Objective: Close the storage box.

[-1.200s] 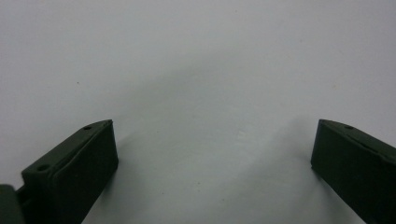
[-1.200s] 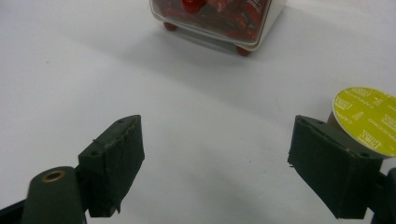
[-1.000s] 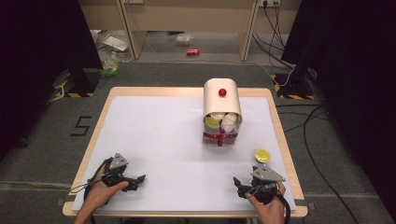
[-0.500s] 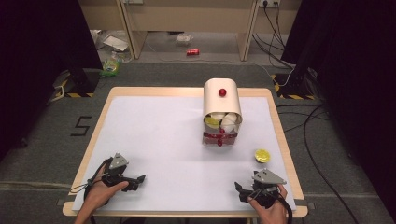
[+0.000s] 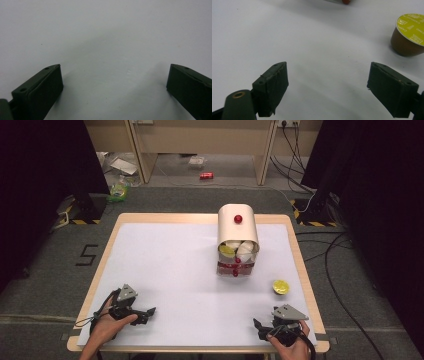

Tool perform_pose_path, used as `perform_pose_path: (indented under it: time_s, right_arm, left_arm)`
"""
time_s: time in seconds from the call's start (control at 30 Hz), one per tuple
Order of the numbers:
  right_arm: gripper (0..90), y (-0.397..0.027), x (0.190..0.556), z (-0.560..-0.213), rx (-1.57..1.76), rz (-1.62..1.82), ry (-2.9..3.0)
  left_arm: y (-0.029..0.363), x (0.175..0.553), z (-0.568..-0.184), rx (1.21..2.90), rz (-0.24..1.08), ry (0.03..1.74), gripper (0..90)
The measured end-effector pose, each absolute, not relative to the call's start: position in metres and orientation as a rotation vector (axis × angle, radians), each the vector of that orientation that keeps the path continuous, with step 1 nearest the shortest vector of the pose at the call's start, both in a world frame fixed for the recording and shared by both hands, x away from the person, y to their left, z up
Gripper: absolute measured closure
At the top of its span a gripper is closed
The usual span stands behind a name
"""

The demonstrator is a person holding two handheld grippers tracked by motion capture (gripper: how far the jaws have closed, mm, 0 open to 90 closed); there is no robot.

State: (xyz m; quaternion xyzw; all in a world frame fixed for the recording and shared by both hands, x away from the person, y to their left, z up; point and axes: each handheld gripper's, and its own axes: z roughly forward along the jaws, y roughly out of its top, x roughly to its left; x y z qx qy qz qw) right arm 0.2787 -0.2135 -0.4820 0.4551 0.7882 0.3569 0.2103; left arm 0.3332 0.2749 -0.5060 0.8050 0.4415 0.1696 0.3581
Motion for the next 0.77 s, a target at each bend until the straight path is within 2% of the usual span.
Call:
perform_pose_path:
  time_s: [0.77]
  right_arm:
    - [16.8,-0.2177,0.2735,-0.4848,1.268,0.964,2.216]
  left_arm:
    - [0.2749,0.3333,-0.506,2.077,0.437,1.139,0.0]
